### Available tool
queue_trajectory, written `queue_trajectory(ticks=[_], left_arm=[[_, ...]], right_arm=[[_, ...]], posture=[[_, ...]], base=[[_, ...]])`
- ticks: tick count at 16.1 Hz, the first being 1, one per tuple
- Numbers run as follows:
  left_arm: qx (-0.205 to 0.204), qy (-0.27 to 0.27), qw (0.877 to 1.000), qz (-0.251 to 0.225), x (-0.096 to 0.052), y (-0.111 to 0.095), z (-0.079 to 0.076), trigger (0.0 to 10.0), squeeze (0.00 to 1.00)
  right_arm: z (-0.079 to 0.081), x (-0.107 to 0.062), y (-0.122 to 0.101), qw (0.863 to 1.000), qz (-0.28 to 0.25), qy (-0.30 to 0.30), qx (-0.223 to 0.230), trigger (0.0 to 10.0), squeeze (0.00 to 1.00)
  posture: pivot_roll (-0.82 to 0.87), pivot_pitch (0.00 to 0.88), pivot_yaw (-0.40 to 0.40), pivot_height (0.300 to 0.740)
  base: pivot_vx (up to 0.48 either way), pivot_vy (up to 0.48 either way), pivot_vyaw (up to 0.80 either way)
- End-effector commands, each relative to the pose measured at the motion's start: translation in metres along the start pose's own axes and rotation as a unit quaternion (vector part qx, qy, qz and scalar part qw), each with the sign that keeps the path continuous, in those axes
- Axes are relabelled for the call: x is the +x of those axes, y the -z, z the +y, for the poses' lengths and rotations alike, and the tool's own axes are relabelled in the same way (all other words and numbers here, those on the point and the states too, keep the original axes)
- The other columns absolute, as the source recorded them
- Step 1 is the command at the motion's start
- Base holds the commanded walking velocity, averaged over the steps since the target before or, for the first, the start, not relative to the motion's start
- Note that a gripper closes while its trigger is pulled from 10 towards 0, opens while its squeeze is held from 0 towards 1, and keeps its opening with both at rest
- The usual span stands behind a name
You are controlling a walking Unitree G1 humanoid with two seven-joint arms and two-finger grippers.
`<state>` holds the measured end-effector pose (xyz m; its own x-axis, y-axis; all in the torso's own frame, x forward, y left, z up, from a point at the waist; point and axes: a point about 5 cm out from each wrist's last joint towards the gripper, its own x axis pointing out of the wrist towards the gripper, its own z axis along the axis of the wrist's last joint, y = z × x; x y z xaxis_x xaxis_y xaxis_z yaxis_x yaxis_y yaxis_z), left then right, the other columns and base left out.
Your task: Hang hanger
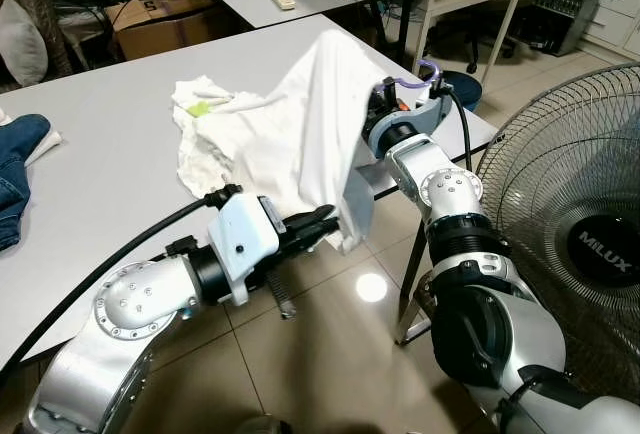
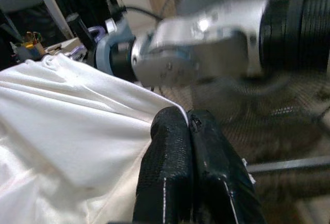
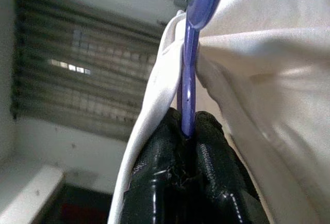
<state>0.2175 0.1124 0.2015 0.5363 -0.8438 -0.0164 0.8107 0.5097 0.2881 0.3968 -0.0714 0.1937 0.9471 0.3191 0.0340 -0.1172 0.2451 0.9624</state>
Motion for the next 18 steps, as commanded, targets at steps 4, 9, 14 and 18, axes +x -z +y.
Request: queue_trajectory(ticks=[4,9,14,18], left_arm=[[-0.031,-0.040,0.998,-0.048,0.019,-0.015,0.011,0.0,0.00],[-0.013,-0.131,0.989,-0.075,0.021,-0.033,0.046,2.4,0.00],[-0.039,-0.070,0.994,-0.068,0.029,-0.029,0.036,10.0,1.00],[-0.060,0.010,0.995,-0.078,0.036,-0.035,0.021,10.0,1.00]], right_arm=[[0.022,0.008,0.040,0.999,0.034,-0.020,-0.013,10.0,0.00],[0.020,-0.006,0.036,0.995,0.080,-0.039,-0.051,10.0,0.00],[0.023,-0.022,0.022,0.991,0.102,-0.067,-0.061,10.0,0.00],[0.019,-0.029,0.022,0.989,0.113,-0.061,-0.075,10.0,0.00]], posture=[[0.02,0.030,0.053,0.740],[-0.01,0.016,0.069,0.740],[-0.04,0.000,0.090,0.740],[-0.05,0.000,0.095,0.740]], base=[[0.000,0.000,0.00],[0.000,0.000,0.00],[0.000,0.000,0.00],[0.000,0.000,0.00]])
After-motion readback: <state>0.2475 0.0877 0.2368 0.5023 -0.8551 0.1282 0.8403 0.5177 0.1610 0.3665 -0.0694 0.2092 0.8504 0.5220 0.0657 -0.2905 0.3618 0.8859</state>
